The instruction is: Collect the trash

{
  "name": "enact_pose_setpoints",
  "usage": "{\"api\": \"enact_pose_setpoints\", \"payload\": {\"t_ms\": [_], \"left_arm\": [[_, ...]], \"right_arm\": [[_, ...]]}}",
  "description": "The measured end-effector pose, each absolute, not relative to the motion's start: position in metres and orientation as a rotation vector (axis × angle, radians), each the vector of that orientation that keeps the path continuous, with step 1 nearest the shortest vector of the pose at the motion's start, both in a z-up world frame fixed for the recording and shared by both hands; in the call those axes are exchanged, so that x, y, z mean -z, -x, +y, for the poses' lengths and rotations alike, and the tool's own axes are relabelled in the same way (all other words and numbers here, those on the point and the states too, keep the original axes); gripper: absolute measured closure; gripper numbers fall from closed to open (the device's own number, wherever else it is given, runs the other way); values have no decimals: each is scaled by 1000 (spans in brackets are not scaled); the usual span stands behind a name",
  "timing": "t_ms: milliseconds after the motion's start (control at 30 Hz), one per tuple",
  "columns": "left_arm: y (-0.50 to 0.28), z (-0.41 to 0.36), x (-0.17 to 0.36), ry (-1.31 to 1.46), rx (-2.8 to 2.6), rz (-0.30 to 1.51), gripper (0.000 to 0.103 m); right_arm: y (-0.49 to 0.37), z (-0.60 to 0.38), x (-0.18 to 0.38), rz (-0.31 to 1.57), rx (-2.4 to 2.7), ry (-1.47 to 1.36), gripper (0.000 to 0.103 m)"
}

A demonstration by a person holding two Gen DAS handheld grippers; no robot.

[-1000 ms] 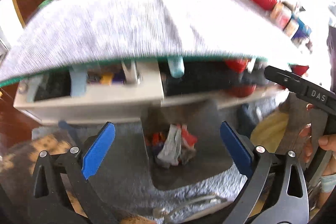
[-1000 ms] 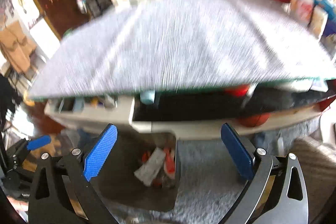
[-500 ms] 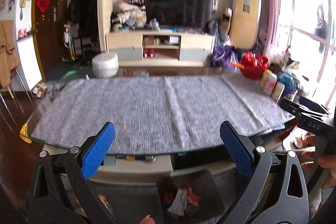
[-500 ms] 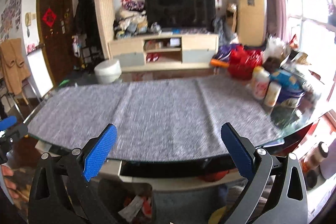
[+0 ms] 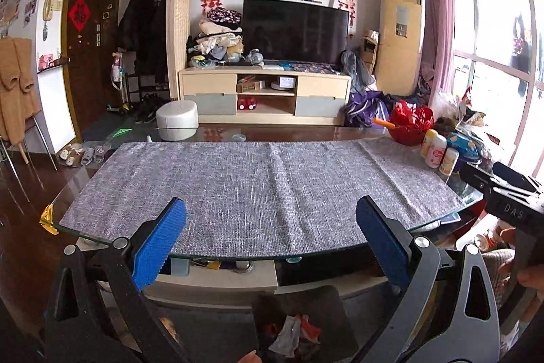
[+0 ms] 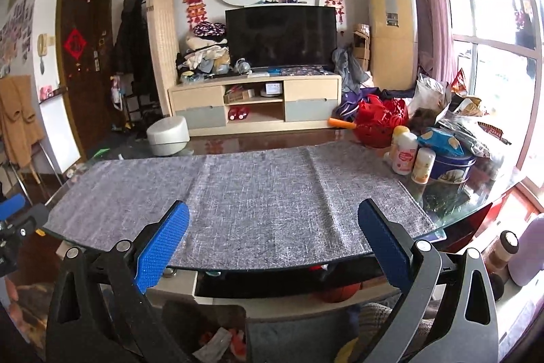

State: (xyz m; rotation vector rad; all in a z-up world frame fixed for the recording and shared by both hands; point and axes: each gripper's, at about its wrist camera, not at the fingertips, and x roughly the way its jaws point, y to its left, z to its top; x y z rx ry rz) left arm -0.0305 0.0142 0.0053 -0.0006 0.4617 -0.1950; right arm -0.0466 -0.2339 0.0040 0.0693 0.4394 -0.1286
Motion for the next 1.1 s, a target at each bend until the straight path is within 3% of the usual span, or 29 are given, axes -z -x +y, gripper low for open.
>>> {"api": "enact_pose_setpoints", "payload": {"t_ms": [1100], "left_arm": [[38, 17, -13, -6, 187, 433, 8]], "right_arm": [[51, -225, -9, 422, 120, -65, 3]]}}
